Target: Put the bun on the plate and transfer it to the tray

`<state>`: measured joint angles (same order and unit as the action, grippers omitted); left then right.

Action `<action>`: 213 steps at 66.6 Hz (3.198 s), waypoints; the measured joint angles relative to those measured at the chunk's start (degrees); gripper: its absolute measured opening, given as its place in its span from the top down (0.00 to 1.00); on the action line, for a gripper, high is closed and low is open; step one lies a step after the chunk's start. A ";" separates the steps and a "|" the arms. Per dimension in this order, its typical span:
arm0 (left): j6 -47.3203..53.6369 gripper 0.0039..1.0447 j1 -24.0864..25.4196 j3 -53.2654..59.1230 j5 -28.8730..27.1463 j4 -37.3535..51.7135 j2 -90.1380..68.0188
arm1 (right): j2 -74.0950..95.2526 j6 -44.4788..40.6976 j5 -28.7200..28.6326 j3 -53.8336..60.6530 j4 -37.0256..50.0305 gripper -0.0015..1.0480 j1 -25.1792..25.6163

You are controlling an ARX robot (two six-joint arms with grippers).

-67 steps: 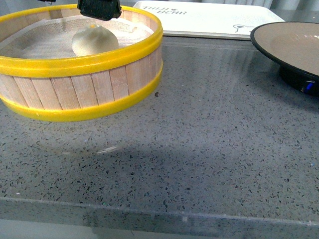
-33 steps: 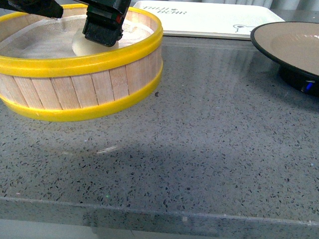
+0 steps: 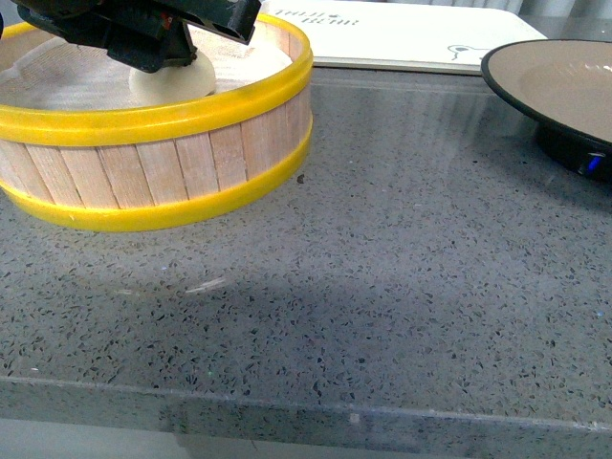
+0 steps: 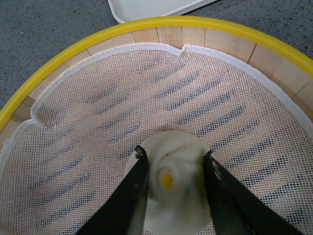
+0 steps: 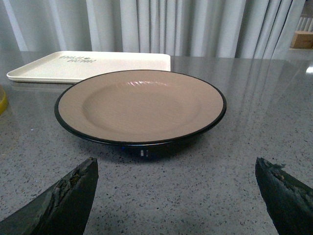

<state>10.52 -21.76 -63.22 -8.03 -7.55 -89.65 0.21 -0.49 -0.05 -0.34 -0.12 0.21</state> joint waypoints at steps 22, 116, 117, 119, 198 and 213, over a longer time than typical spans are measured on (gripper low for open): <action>-0.07 0.97 0.02 -1.40 0.28 -1.46 0.37 | 0.00 0.00 0.00 0.00 0.00 0.09 0.00; 3.54 0.97 -26.25 -42.80 2.80 -7.93 -25.42 | 0.00 0.00 0.00 0.00 0.00 0.09 0.00; 3.87 0.97 -26.56 -42.80 2.73 -7.87 -25.75 | 0.00 0.00 0.00 0.00 0.00 0.09 0.00; 4.26 0.97 -26.95 -42.93 2.51 -7.82 -26.23 | 0.00 0.00 0.00 0.00 0.00 0.09 0.00; 7.69 0.97 -28.94 -47.12 -0.44 -6.99 -34.91 | 0.00 0.00 0.00 0.00 0.00 0.09 0.00; 8.35 0.97 -29.00 -45.81 -1.46 -6.75 -35.63 | 0.00 -0.02 0.00 0.00 0.00 0.09 0.00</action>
<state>18.87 -50.76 -109.03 -9.50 -14.31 -125.27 0.21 -0.51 -0.05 -0.34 -0.12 0.21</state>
